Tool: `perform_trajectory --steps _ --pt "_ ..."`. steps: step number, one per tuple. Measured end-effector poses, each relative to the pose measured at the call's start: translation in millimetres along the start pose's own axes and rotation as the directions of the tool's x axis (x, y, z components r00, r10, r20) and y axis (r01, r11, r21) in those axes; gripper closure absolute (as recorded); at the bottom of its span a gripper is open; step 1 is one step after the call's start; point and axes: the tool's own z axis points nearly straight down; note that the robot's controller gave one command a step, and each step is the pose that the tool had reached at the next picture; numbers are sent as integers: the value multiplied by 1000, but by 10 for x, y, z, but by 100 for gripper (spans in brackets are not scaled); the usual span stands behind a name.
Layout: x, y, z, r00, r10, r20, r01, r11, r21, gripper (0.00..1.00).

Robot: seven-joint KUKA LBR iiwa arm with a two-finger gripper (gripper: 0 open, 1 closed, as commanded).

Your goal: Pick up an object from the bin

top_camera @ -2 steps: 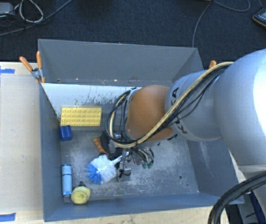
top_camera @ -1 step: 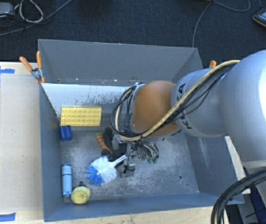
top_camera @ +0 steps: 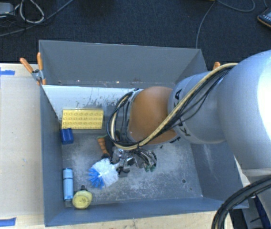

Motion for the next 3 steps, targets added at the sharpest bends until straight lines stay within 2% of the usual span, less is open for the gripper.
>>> perform_trajectory --steps 2,3 --pt "1 -2 -41 1000 2 0 -2 1000 0 100" --pt "36 -3 -300 1000 3 -12 -3 1000 0 100"
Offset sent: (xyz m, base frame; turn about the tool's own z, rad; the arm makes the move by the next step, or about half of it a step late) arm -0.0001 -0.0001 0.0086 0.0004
